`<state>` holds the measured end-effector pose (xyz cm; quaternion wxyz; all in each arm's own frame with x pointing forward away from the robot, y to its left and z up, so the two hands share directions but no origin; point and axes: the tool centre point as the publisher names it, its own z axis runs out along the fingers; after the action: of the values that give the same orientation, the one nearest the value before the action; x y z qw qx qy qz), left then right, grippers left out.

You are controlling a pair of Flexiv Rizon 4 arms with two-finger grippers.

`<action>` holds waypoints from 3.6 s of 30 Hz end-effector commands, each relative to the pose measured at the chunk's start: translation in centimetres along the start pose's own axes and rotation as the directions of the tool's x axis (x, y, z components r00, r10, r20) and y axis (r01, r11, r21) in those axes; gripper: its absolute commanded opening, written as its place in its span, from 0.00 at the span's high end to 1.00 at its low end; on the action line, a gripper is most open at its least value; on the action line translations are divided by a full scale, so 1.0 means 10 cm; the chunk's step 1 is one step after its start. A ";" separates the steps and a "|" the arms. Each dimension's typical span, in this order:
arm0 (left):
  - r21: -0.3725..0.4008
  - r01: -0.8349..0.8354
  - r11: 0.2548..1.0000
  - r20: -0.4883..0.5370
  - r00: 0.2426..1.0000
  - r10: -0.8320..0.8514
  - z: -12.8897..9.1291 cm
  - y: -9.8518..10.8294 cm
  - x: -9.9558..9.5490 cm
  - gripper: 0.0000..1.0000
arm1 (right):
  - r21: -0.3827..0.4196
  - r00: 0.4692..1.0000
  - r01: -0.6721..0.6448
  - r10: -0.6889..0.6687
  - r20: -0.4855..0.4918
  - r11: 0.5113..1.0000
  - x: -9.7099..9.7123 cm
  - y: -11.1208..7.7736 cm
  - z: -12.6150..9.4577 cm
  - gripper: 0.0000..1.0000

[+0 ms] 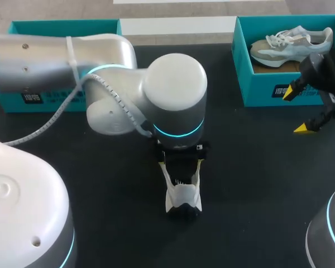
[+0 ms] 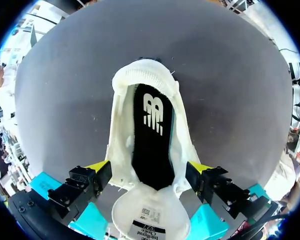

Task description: Take the shoe out of the shoebox, open the shoe tongue, remove and reinsert the insole, then place the shoe into the shoebox

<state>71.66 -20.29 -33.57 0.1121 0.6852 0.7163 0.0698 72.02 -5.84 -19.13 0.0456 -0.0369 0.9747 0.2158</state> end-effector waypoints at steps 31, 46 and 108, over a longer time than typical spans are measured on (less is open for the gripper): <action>0.024 -0.054 0.998 -0.014 0.998 0.054 0.13 0.05 0.04 0.00 | 0.002 1.000 0.000 0.000 -0.001 1.000 -0.01 0.00 0.01 0.00; 0.014 -0.066 0.998 0.027 0.997 0.065 -0.23 0.20 0.05 0.00 | 0.002 1.000 0.000 0.000 -0.001 1.000 -0.01 0.00 0.01 0.00; 0.144 -0.113 0.983 0.053 0.993 0.107 -0.07 0.08 0.07 0.59 | 0.002 1.000 0.000 0.000 -0.001 1.000 -0.01 0.00 0.01 0.00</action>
<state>72.43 -19.79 -32.72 0.0697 0.7312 0.6786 0.0077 72.02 -5.84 -19.15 0.0456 -0.0369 0.9747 0.2159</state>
